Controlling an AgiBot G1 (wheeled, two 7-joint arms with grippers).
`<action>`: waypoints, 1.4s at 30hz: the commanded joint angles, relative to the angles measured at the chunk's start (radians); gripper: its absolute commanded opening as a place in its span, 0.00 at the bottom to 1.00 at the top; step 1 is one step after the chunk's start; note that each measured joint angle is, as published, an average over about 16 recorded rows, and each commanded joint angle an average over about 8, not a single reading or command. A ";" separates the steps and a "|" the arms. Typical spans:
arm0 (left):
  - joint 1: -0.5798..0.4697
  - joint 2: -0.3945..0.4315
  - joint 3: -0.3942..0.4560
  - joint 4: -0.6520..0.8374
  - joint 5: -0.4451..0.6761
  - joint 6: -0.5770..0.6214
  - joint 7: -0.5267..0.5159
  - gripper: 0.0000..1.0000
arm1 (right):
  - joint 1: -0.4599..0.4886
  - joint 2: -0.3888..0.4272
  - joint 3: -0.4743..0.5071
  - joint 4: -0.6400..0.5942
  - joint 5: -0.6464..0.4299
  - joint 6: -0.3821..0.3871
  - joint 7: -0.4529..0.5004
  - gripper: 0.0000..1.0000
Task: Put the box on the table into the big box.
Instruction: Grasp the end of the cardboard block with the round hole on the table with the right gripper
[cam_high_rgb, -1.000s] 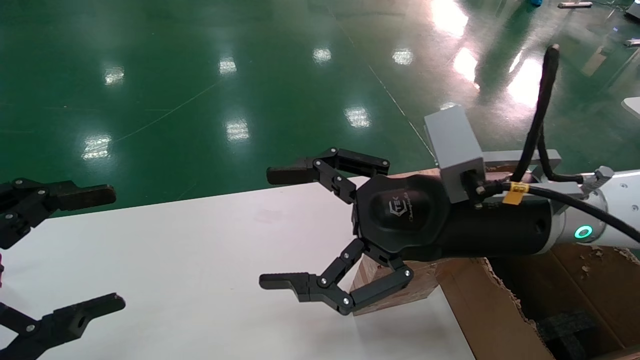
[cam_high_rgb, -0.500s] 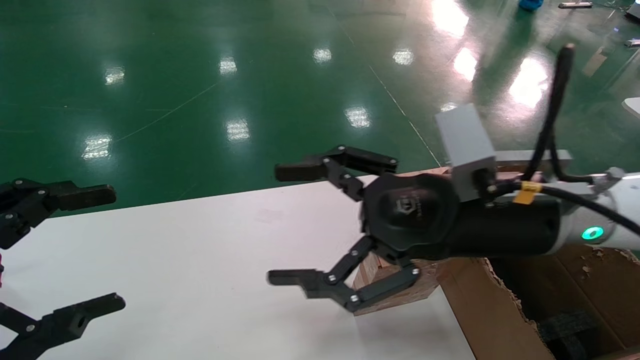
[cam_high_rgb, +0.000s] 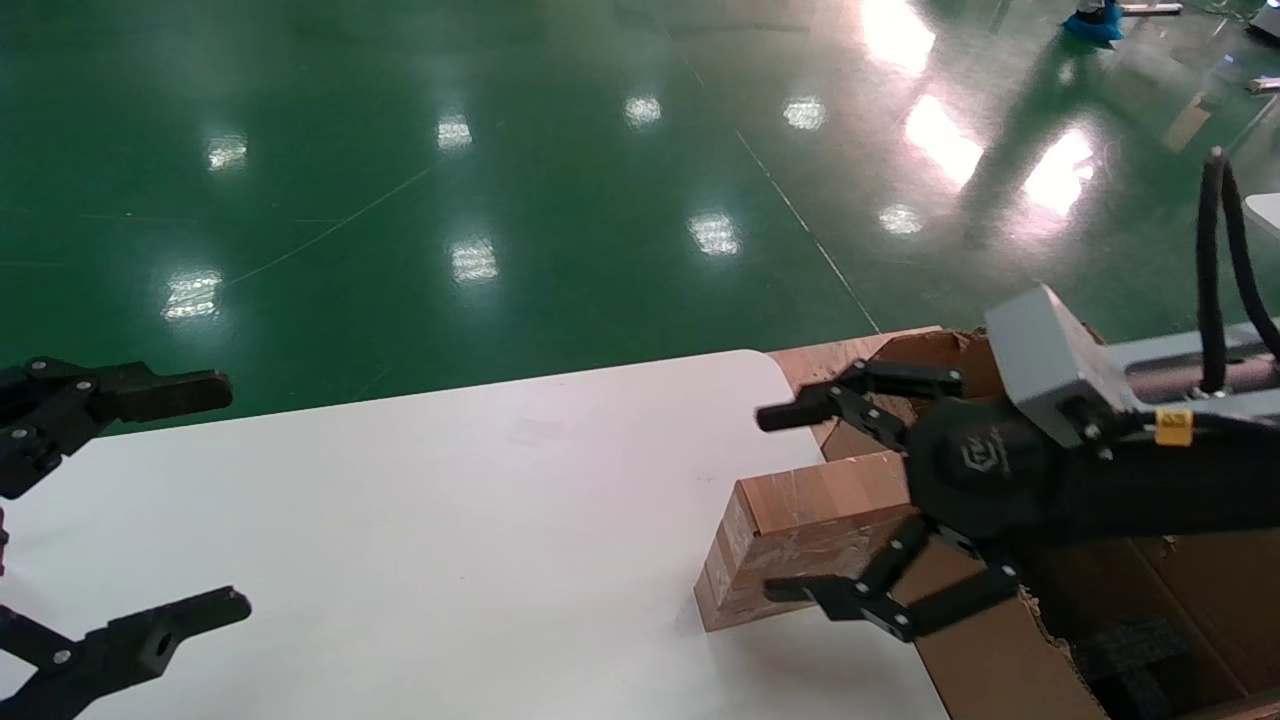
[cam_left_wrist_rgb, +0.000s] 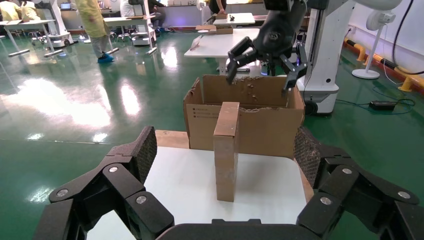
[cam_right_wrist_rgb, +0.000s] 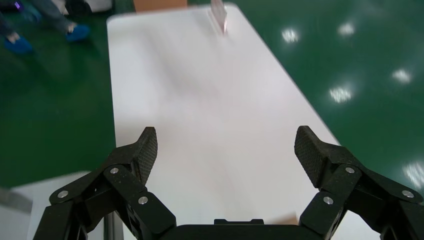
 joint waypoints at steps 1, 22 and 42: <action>0.000 0.000 0.000 0.000 0.000 0.000 0.000 1.00 | 0.009 0.035 -0.026 -0.008 -0.006 0.000 -0.014 1.00; 0.000 0.000 0.000 0.000 0.000 0.000 0.000 1.00 | 0.086 0.048 -0.117 -0.043 -0.110 0.019 -0.049 1.00; 0.000 0.000 0.000 0.000 0.000 0.000 0.000 1.00 | 0.316 -0.008 -0.325 -0.127 -0.321 0.003 -0.291 1.00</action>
